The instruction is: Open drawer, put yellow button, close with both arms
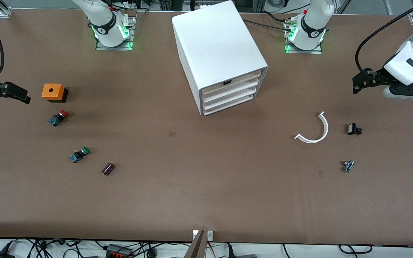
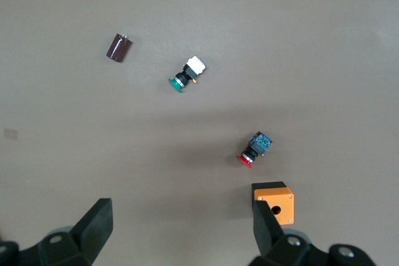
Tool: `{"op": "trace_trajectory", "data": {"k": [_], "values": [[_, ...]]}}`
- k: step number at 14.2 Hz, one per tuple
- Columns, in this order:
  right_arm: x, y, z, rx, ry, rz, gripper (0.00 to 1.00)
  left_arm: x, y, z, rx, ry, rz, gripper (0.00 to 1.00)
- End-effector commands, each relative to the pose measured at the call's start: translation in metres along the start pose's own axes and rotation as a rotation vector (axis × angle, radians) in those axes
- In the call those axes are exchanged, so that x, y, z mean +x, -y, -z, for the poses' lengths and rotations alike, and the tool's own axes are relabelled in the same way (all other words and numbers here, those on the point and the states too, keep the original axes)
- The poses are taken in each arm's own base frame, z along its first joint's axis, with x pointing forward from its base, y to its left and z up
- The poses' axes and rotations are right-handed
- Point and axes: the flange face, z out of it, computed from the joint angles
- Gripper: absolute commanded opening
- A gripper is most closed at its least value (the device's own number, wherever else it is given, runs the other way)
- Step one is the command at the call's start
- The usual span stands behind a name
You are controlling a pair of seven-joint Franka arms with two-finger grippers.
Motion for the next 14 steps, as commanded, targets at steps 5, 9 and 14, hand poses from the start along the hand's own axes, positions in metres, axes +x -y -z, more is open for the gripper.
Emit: {"op": "trace_trajectory", "data": {"k": [5, 9, 14], "values": [[-0.0081, 0.0012, 0.0010, -0.016, -0.003, 0.020, 1.00, -0.0046, -0.0046, 0.0163, -0.012, -0.004, -0.019, 1.00], [-0.0078, 0.0012, 0.0018, -0.016, -0.006, 0.020, 1.00, -0.0040, -0.0121, 0.0165, -0.011, -0.004, -0.028, 1.00], [-0.0074, 0.0012, 0.0010, -0.016, -0.005, 0.020, 1.00, -0.0039, -0.0139, 0.0166, -0.011, -0.004, -0.029, 1.00]]}}
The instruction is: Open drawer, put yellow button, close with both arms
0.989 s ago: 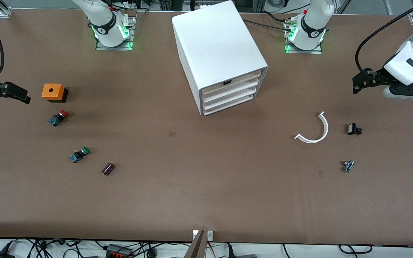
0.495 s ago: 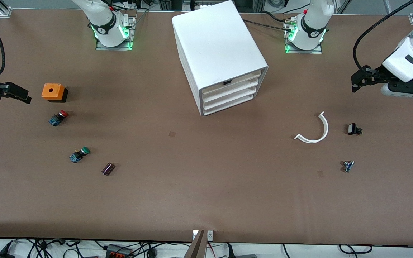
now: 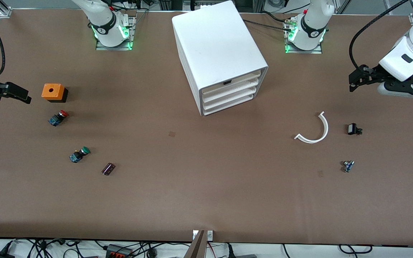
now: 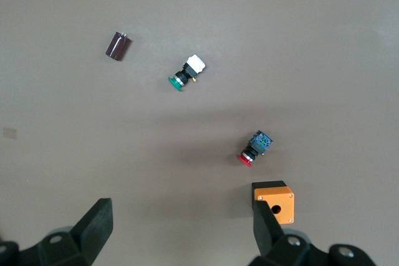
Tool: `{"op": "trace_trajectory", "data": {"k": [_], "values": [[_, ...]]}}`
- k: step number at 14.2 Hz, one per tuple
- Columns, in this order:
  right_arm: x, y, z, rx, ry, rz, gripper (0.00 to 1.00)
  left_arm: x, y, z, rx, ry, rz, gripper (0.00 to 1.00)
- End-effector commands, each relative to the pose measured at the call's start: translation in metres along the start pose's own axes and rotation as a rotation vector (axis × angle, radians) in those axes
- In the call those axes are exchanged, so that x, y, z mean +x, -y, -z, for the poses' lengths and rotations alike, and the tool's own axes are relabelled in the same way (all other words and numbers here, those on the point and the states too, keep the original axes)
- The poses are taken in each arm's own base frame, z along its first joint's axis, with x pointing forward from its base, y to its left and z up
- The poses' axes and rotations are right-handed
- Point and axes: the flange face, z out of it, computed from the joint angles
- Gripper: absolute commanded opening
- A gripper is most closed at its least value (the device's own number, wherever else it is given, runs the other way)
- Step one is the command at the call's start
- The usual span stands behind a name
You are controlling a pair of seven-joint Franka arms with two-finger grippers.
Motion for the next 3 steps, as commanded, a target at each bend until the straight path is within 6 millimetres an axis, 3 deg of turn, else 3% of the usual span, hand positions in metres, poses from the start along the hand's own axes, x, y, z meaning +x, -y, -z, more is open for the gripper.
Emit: {"op": "trace_trajectory", "data": {"k": [1, 3], "values": [[-0.0072, 0.0004, 0.0029, -0.016, -0.009, 0.016, 1.00, -0.0033, -0.0014, 0.0081, -0.011, 0.000, -0.007, 1.00], [-0.0072, 0.0003, 0.0029, -0.016, -0.009, 0.016, 1.00, -0.0033, -0.0014, 0.0081, -0.011, 0.000, -0.007, 1.00]]}}
